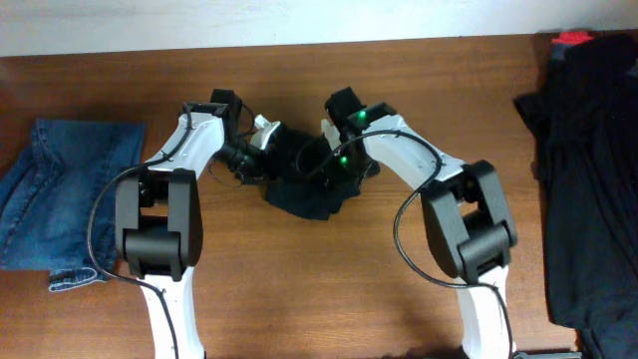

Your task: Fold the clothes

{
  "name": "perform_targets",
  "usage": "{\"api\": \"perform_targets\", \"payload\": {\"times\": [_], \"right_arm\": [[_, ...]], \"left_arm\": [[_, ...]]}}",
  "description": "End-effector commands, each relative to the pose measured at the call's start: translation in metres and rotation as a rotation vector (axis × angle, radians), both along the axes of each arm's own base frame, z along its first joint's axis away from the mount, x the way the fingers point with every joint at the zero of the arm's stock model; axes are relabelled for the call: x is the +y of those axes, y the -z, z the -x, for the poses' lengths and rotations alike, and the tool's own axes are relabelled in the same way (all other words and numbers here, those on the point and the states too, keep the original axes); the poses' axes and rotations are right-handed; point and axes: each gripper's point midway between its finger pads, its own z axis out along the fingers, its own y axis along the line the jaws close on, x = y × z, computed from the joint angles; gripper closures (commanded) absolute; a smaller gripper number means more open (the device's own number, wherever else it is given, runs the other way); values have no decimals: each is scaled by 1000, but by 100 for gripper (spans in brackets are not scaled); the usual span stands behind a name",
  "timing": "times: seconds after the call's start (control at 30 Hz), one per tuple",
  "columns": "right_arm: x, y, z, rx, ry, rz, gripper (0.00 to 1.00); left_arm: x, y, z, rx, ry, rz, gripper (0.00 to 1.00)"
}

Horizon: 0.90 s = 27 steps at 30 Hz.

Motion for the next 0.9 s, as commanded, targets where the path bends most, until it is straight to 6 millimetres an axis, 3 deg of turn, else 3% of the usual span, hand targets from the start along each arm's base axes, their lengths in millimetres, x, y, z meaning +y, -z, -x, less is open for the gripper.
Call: {"api": "perform_targets", "payload": {"times": [0.0,0.17,0.37,0.53,0.6,0.87], "right_arm": [[-3,30,18,85,-13,30,26],[-3,30,18,88,-12,30,26],[-3,30,19,90,-12,31,26],[-3,30,19,90,-12,31,26],[-3,30,19,90,-12,31,26],[-6,24,20,97,-10,43,27]], "left_arm": [[11,54,26,109,34,-120,1],[5,51,28,118,38,-97,1],[-4,50,35,102,85,-70,24],[-5,52,36,101,92,-73,71],[-4,52,36,101,91,-73,100],[5,47,30,97,64,-71,100]]}}
